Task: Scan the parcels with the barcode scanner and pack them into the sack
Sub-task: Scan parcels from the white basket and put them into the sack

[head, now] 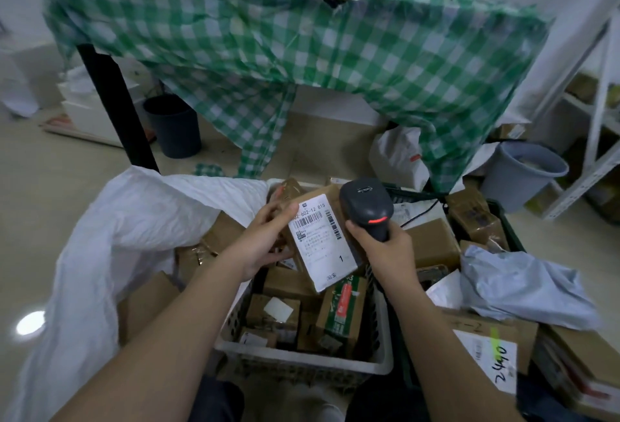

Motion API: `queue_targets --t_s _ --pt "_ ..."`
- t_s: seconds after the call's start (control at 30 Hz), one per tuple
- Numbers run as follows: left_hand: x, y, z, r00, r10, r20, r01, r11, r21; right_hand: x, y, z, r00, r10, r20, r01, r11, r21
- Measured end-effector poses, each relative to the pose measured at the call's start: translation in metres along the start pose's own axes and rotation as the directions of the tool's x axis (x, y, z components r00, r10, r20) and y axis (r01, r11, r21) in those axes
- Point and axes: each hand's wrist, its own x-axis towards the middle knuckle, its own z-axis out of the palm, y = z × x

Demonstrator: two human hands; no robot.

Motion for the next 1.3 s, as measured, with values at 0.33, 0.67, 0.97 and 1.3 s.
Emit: queue_targets --t_s 0.33,0.67,0.97,1.3 --pt "0.012 0.000 -0.022 0.995 -0.075 -0.060 0.074 0.997 -0.020 0.017 0.011 0.007 0.997 -0.063 0.041 0.071 0.972 -0.224" --pt "0.018 -0.004 -0.026 0.986 0.028 -0.166 -0.030 0.999 -0.015 -0.004 0.003 -0.012 0.922 0.082 0.379 0.112 0.878 -0.465" --pt "0.020 -0.006 -0.025 0.983 0.048 -0.177 -0.051 0.999 -0.014 -0.009 -0.002 -0.018 0.918 0.081 0.388 0.084 0.917 -0.390" --pt "0.015 -0.003 -0.023 0.979 0.077 -0.188 -0.082 0.996 -0.022 -0.005 -0.003 -0.019 0.922 0.042 0.385 0.120 0.915 -0.386"
